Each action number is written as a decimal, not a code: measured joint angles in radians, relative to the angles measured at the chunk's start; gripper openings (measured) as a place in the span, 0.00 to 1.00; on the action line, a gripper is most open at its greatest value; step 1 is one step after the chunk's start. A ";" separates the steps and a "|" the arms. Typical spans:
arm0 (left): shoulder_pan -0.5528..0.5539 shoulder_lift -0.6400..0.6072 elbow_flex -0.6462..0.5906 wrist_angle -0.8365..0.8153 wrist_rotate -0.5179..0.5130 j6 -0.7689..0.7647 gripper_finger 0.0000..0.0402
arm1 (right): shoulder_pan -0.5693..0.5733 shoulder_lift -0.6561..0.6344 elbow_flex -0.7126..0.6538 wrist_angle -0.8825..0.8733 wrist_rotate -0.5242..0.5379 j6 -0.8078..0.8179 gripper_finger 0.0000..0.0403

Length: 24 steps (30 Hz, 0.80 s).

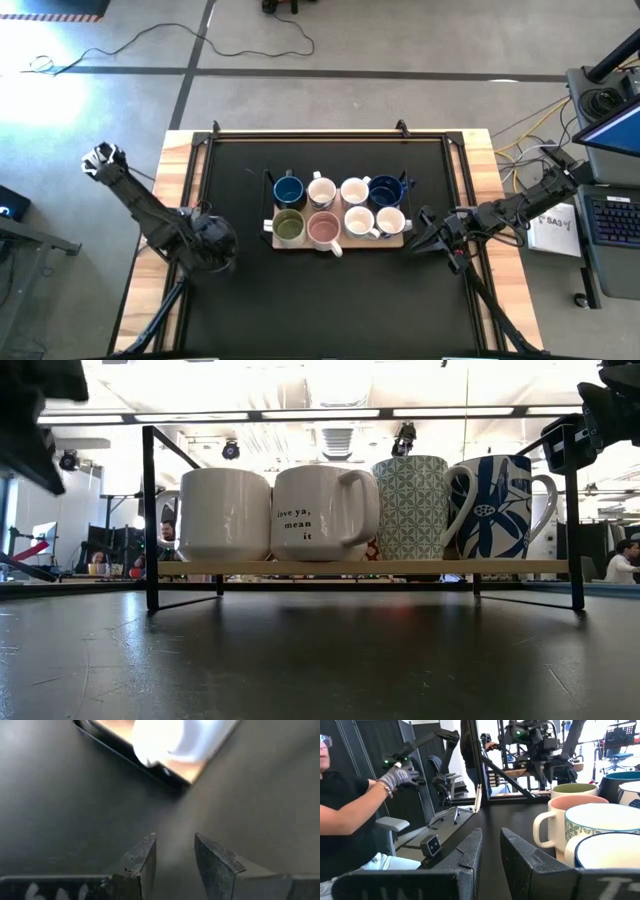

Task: Place coffee mugs
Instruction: Return to Home Position

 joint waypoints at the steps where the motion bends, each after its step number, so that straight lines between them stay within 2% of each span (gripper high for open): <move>1: 0.000 -0.024 -0.039 0.050 0.019 0.009 0.28 | 0.000 0.000 0.000 0.000 0.000 0.000 0.15; 5: 0.001 -0.111 -0.197 0.340 0.062 0.131 0.26 | 0.000 0.000 0.000 0.000 0.000 0.000 0.15; 8: 0.004 -0.163 -0.301 0.545 0.043 0.248 0.25 | 0.000 0.000 0.000 0.000 0.000 0.000 0.15; 15: 0.014 -0.267 -0.458 0.689 -0.014 0.353 0.25 | 0.000 0.000 0.000 0.000 0.000 0.000 0.15; 24: 0.024 -0.342 -0.618 1.210 -0.026 0.855 0.25 | 0.000 0.000 0.000 0.000 0.000 0.000 0.15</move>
